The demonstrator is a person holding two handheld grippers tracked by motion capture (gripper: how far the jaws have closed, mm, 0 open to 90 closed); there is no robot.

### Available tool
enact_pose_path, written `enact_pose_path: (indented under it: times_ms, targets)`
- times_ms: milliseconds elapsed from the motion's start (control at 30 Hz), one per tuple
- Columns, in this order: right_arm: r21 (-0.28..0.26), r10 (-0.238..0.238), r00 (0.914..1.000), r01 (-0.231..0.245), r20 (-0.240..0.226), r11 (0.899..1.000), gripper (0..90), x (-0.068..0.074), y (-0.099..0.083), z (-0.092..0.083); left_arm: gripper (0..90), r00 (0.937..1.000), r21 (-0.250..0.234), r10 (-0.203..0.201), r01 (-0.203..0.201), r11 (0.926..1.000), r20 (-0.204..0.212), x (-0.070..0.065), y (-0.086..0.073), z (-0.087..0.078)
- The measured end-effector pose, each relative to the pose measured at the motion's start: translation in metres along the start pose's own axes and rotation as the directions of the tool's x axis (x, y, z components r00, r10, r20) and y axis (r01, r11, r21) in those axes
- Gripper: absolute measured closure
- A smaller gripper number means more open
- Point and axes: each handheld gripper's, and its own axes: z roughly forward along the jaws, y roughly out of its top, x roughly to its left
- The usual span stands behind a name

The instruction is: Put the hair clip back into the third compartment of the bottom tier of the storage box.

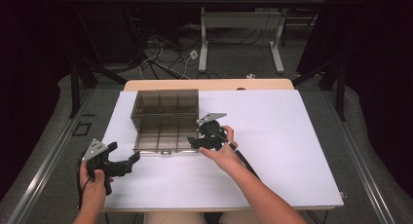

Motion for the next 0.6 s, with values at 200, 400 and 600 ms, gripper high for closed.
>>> enact_pose_path:
  times_ms: [200, 400, 600]
  targets:
    - [-0.026, -0.033, 0.9993, 0.034, 0.020, 0.999, 34.1, -0.002, -0.004, -0.010, 0.2, 1.0000, -0.001, -0.001, 0.001, 1.0000, 0.000, 0.000, 0.000, 0.000]
    - [-0.057, -0.023, 0.9992, 0.025, 0.031, 0.998, 26.3, -0.008, -0.009, -0.023, 0.2, 1.0000, 0.003, 0.001, -0.001, 1.0000, -0.001, -0.001, 0.000, 0.000]
    - [-0.053, 0.012, 0.9985, -0.009, 0.053, 0.999, 15.3, -0.015, -0.015, -0.037, 0.2, 1.0000, -0.001, -0.008, 0.008, 1.0000, 0.002, -0.002, 0.000, 0.001]
